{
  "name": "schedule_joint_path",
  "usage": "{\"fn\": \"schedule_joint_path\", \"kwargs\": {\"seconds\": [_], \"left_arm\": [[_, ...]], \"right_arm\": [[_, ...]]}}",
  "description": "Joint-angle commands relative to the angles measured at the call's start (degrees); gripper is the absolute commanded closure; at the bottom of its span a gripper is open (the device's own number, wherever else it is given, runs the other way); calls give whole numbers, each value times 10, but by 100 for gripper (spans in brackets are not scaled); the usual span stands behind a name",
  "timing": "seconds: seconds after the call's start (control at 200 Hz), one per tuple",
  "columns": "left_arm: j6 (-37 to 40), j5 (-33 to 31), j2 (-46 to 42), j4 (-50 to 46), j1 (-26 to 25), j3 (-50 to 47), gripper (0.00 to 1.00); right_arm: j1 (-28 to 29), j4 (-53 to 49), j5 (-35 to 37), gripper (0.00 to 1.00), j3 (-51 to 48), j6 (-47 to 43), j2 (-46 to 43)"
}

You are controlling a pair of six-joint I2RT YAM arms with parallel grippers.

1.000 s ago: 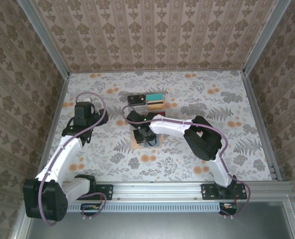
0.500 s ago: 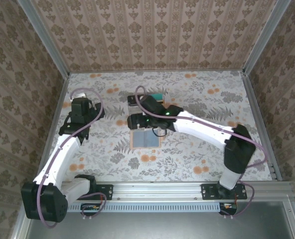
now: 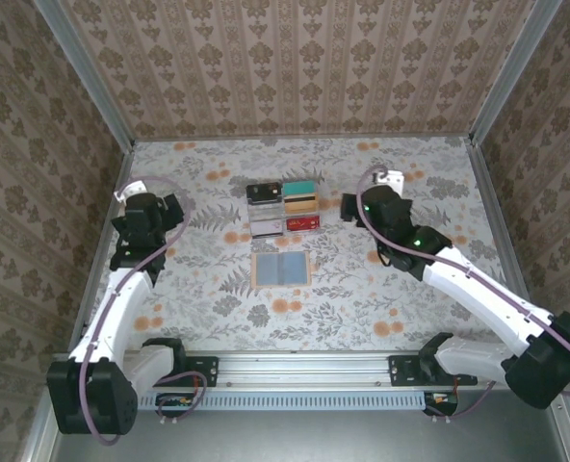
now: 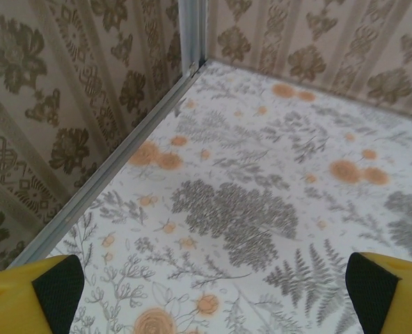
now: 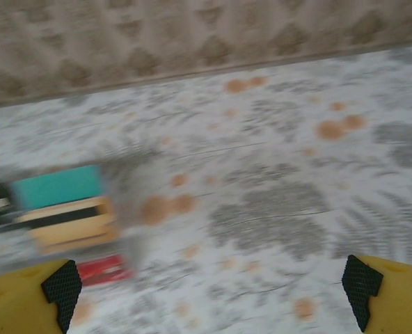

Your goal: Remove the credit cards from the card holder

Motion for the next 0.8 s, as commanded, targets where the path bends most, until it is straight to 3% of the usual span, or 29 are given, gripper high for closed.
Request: {"fn": "schedule_joint_path", "kwargs": {"seconds": [0.0, 0.19, 0.4, 0.545, 0.795], "left_arm": [[75, 16, 19, 123, 8, -48, 0], [143, 96, 90, 224, 11, -81, 0], [193, 162, 164, 376, 11, -117, 0], [213, 174, 180, 340, 14, -91, 0], [190, 184, 187, 341, 27, -100, 0]], "right_arm": [[-55, 72, 80, 0, -68, -61, -38], [-174, 184, 25, 0, -177, -133, -52], [-222, 345, -27, 0, -264, -187, -9], [-240, 471, -84, 0, -298, -228, 34], [-258, 544, -156, 0, -300, -241, 110]]}}
